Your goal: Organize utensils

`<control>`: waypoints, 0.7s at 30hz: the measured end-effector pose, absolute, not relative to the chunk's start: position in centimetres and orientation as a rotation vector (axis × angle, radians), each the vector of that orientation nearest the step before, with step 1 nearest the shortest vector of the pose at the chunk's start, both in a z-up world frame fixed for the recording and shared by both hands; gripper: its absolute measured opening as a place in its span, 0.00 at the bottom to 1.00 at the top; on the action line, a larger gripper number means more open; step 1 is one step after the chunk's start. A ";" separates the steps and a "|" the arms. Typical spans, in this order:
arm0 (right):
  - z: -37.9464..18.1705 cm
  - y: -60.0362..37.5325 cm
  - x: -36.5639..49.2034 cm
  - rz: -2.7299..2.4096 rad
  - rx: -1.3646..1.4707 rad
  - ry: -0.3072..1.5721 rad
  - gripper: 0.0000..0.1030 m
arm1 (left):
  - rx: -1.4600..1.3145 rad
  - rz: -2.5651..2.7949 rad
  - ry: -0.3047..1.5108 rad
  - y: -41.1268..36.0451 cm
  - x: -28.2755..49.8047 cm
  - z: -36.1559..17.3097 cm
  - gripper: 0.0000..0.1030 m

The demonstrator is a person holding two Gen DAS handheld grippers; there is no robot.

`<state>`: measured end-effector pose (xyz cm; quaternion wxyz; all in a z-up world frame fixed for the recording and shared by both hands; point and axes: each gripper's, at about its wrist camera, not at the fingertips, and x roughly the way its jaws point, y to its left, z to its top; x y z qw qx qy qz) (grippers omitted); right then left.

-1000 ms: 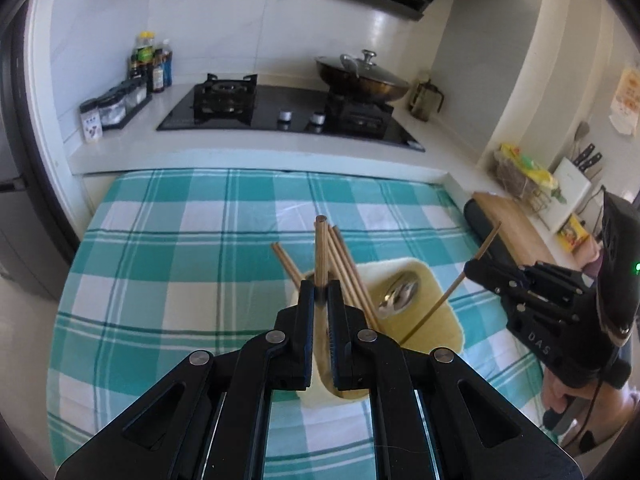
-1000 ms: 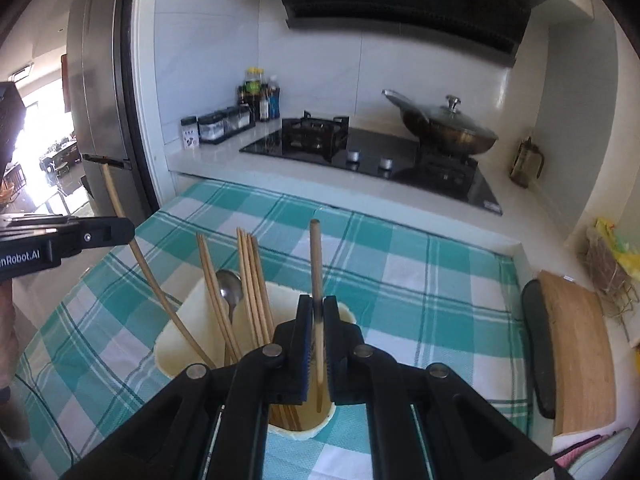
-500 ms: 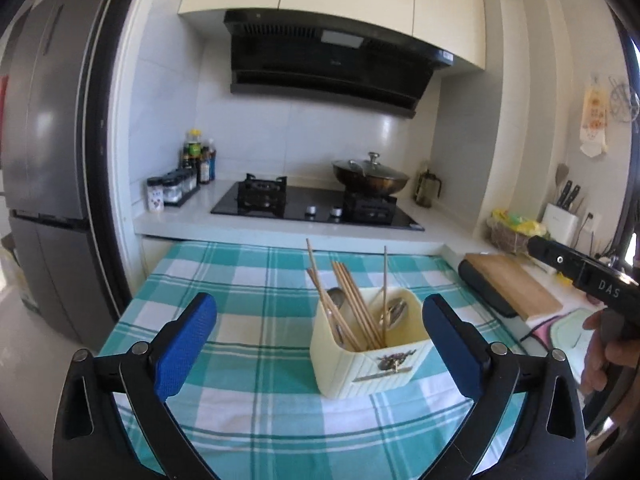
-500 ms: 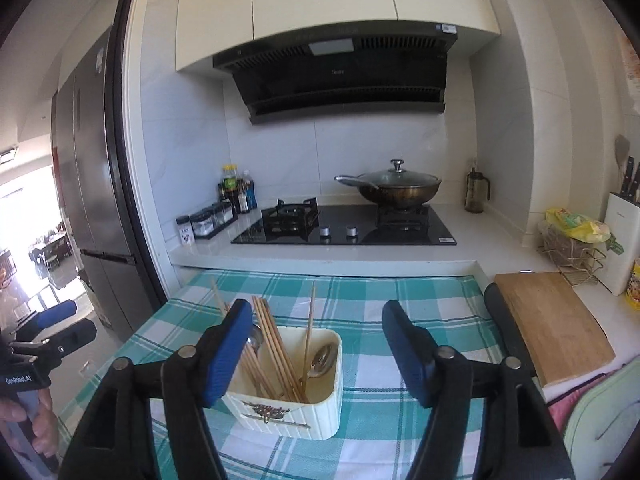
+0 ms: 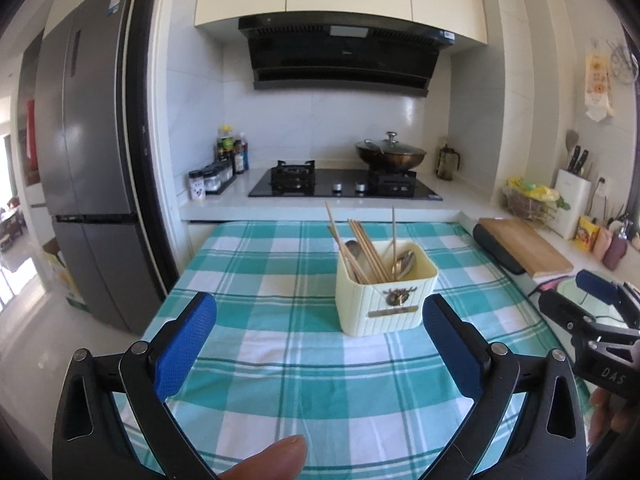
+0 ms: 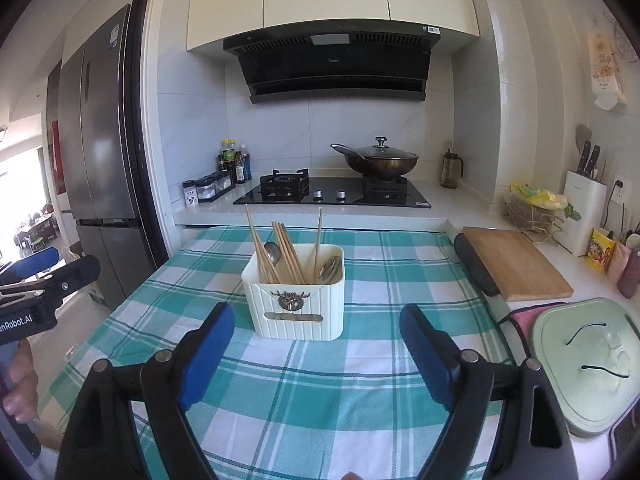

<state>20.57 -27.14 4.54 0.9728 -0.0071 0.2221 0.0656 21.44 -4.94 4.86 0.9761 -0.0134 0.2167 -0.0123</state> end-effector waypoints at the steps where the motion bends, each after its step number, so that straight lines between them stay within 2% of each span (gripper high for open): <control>1: 5.0 -27.0 20.1 0.131 -0.018 0.440 0.84 | -0.028 -0.028 0.431 -5.0 20.9 4.9 1.00; 3: 5.7 -26.8 19.2 0.127 -0.027 0.428 0.86 | -0.028 -0.023 0.425 -5.3 20.4 5.2 1.00; 5: 6.2 -26.5 18.6 0.130 -0.042 0.420 0.93 | -0.016 -0.003 0.415 -5.5 20.0 5.4 1.00; 6: 6.4 -26.3 18.3 0.130 -0.052 0.412 1.00 | -0.011 0.005 0.416 -5.6 20.0 5.5 1.00; 21: 6.4 -25.2 17.5 0.131 -0.094 0.399 1.00 | -0.007 0.022 0.457 -5.9 20.0 5.2 1.00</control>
